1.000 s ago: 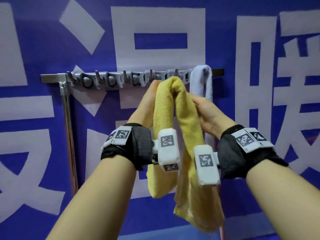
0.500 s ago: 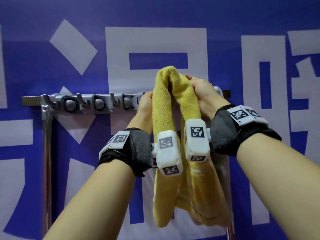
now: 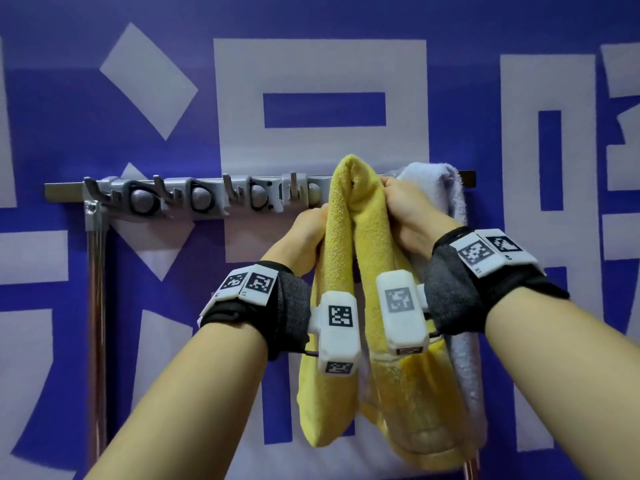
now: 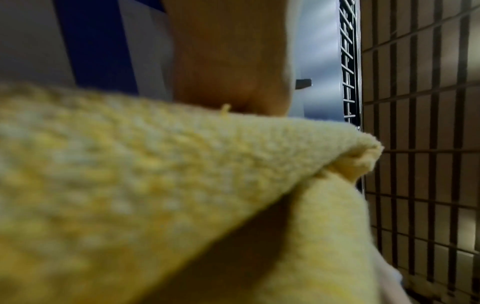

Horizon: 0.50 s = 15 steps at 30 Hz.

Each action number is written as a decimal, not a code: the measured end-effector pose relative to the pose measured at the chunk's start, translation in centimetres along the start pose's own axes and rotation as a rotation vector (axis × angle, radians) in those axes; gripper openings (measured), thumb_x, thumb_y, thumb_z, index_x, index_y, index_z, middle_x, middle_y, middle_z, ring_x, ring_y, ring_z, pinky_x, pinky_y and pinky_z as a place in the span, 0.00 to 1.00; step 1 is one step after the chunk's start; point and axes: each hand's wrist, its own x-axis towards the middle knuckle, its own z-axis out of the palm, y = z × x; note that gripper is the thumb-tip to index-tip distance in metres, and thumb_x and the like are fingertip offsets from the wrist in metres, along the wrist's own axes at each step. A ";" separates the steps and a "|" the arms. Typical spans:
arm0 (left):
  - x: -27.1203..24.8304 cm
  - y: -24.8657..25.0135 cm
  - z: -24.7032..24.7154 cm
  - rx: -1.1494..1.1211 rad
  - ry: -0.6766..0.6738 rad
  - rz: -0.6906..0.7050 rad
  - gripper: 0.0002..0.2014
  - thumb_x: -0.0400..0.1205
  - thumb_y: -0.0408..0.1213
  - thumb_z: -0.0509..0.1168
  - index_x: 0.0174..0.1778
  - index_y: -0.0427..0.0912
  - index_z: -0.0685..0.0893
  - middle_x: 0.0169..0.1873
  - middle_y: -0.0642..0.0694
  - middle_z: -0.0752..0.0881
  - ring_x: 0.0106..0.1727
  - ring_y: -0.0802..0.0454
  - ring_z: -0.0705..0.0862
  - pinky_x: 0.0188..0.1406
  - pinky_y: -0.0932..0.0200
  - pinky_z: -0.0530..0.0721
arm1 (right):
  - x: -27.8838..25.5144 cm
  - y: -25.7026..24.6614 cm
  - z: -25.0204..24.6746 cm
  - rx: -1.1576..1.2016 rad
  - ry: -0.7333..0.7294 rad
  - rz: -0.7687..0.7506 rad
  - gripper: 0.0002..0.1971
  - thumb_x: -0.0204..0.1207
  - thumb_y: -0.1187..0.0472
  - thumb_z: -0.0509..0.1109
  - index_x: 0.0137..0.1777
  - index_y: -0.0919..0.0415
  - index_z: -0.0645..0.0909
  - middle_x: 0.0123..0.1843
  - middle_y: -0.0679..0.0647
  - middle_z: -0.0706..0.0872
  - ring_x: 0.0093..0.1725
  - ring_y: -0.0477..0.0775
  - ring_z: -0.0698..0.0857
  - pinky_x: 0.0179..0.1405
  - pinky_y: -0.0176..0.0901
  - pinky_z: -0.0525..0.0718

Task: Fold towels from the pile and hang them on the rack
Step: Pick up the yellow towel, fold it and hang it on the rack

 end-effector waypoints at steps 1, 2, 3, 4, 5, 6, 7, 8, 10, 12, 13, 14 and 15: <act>-0.1 -0.2 0.0 0.009 0.016 0.014 0.08 0.79 0.40 0.66 0.42 0.38 0.81 0.35 0.40 0.83 0.35 0.47 0.81 0.33 0.59 0.81 | -0.3 0.2 0.1 -0.001 -0.004 0.016 0.10 0.79 0.63 0.60 0.55 0.63 0.80 0.54 0.72 0.85 0.54 0.70 0.85 0.63 0.65 0.81; -0.3 -0.3 0.1 0.007 0.026 0.024 0.07 0.80 0.40 0.66 0.41 0.39 0.82 0.34 0.42 0.84 0.34 0.48 0.82 0.33 0.58 0.83 | -0.7 0.3 0.2 -0.006 -0.012 0.027 0.13 0.78 0.61 0.61 0.58 0.65 0.80 0.57 0.73 0.84 0.54 0.71 0.85 0.62 0.66 0.82; -0.4 -0.7 0.1 0.009 0.040 0.026 0.08 0.80 0.41 0.66 0.42 0.40 0.83 0.36 0.42 0.84 0.35 0.48 0.82 0.38 0.56 0.84 | -1.1 0.6 0.3 -0.006 -0.020 0.025 0.13 0.79 0.61 0.61 0.57 0.67 0.80 0.54 0.73 0.84 0.50 0.68 0.85 0.59 0.64 0.84; -0.6 -1.0 0.1 0.018 0.053 0.015 0.08 0.81 0.42 0.66 0.43 0.40 0.83 0.37 0.42 0.85 0.37 0.47 0.82 0.42 0.52 0.84 | -1.4 0.9 0.3 -0.014 -0.023 0.026 0.11 0.80 0.60 0.61 0.51 0.67 0.81 0.47 0.69 0.85 0.44 0.64 0.86 0.52 0.59 0.85; -0.8 -1.4 0.2 0.017 0.055 0.006 0.09 0.81 0.42 0.66 0.42 0.41 0.83 0.38 0.42 0.84 0.38 0.47 0.82 0.46 0.50 0.84 | -1.7 1.4 0.2 -0.011 -0.022 0.030 0.11 0.80 0.59 0.61 0.46 0.66 0.82 0.41 0.65 0.85 0.39 0.60 0.85 0.47 0.55 0.85; -1.2 -1.7 0.3 0.013 0.056 -0.006 0.08 0.81 0.42 0.66 0.41 0.41 0.83 0.38 0.42 0.84 0.39 0.46 0.82 0.48 0.48 0.84 | -1.8 2.1 0.0 0.012 -0.020 0.038 0.11 0.80 0.58 0.62 0.44 0.65 0.82 0.38 0.63 0.84 0.38 0.59 0.84 0.44 0.52 0.84; -1.4 -2.2 0.4 0.002 0.054 -0.011 0.08 0.81 0.42 0.65 0.41 0.42 0.82 0.38 0.43 0.84 0.39 0.46 0.82 0.49 0.47 0.84 | -2.0 2.7 -0.1 0.043 -0.026 0.049 0.12 0.80 0.56 0.62 0.47 0.65 0.82 0.39 0.62 0.84 0.39 0.59 0.85 0.44 0.51 0.84; -1.7 -2.5 0.5 -0.008 0.049 -0.018 0.07 0.81 0.41 0.65 0.42 0.42 0.82 0.38 0.43 0.84 0.38 0.46 0.82 0.48 0.48 0.83 | -2.5 3.2 -0.2 0.080 -0.036 0.058 0.14 0.79 0.54 0.62 0.50 0.65 0.82 0.40 0.62 0.85 0.40 0.60 0.85 0.44 0.50 0.85; -2.1 -3.4 0.4 -0.073 0.021 -0.007 0.08 0.83 0.41 0.64 0.44 0.41 0.83 0.38 0.43 0.85 0.38 0.48 0.83 0.44 0.53 0.85 | -3.2 4.2 -0.1 0.141 -0.031 0.069 0.14 0.80 0.52 0.62 0.47 0.63 0.82 0.34 0.59 0.87 0.34 0.55 0.87 0.37 0.43 0.86; -2.9 -4.1 0.4 -0.122 -0.022 -0.018 0.10 0.85 0.42 0.60 0.45 0.42 0.82 0.36 0.46 0.85 0.38 0.50 0.84 0.39 0.59 0.86 | -4.1 4.7 -0.2 0.194 -0.015 0.068 0.15 0.82 0.54 0.60 0.38 0.60 0.79 0.24 0.52 0.85 0.24 0.48 0.85 0.26 0.34 0.83; -3.3 -4.4 0.5 -0.150 -0.046 -0.023 0.10 0.85 0.43 0.60 0.45 0.41 0.81 0.36 0.46 0.85 0.39 0.48 0.84 0.38 0.59 0.86 | -4.3 5.1 -0.3 0.219 -0.012 0.067 0.16 0.83 0.53 0.59 0.35 0.58 0.79 0.22 0.51 0.84 0.22 0.47 0.84 0.23 0.33 0.82; -3.7 -4.5 0.6 -0.182 -0.061 -0.029 0.10 0.84 0.43 0.61 0.45 0.41 0.81 0.36 0.45 0.84 0.40 0.47 0.83 0.39 0.58 0.85 | -4.6 5.5 -0.3 0.235 -0.012 0.069 0.17 0.83 0.52 0.58 0.35 0.57 0.79 0.22 0.50 0.84 0.22 0.47 0.84 0.23 0.33 0.82; -4.2 -4.7 0.7 -0.211 -0.055 -0.032 0.09 0.83 0.43 0.63 0.44 0.41 0.81 0.35 0.44 0.84 0.38 0.47 0.83 0.38 0.58 0.84 | -5.0 5.9 -0.3 0.253 -0.007 0.074 0.18 0.83 0.51 0.57 0.35 0.57 0.79 0.24 0.50 0.85 0.23 0.47 0.85 0.24 0.34 0.82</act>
